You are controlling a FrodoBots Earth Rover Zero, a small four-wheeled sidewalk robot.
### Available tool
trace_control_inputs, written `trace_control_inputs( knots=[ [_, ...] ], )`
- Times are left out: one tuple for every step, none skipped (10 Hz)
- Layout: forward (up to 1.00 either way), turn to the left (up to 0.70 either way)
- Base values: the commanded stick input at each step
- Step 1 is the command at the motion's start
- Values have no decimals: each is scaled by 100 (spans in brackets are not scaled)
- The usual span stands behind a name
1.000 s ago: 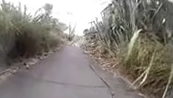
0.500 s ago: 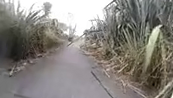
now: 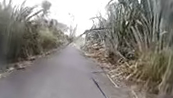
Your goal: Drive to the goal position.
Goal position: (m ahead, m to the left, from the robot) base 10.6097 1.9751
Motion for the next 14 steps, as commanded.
trace_control_inputs(
  knots=[
    [100,0],
    [100,0],
    [100,0],
    [100,0],
    [100,0],
    [100,0],
    [100,0],
    [100,0],
    [100,0],
    [100,0],
    [100,0],
    [100,0],
    [100,0],
    [100,0]
  ],
)
